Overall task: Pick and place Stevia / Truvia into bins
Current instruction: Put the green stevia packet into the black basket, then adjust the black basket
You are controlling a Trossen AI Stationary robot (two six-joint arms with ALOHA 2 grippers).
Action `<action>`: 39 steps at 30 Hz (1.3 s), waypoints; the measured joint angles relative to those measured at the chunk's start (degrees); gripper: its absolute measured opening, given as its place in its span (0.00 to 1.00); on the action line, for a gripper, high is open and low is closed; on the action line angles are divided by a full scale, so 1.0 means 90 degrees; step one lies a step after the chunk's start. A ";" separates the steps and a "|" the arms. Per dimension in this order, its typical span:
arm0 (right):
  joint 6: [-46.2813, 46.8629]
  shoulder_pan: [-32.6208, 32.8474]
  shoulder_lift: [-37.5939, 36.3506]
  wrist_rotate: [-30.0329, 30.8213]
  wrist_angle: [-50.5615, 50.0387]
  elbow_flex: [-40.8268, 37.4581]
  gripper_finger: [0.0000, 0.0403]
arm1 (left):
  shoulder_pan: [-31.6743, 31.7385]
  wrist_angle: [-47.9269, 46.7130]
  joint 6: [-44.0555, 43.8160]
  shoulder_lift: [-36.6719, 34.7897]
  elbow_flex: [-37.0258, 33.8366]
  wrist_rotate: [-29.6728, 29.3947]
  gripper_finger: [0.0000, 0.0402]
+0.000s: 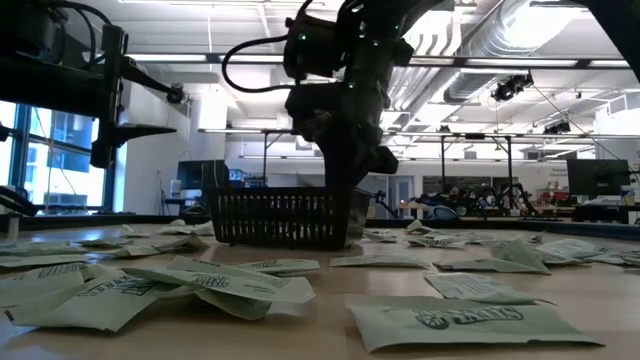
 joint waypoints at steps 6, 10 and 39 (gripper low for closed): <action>0.0224 0.0051 0.0000 0.0168 0.0028 0.0000 0.01 | 0.0000 0.0002 -0.0002 0.0000 0.0000 -0.0009 0.69; 0.0449 0.0051 0.0000 0.0169 0.0030 0.0000 0.04 | 0.0000 0.0002 -0.0019 0.0000 0.0000 0.0025 0.69; 0.1896 0.0910 -0.0148 0.1755 -0.0841 0.0002 0.34 | 0.0000 0.0000 0.0263 -0.0002 0.0000 0.0783 0.69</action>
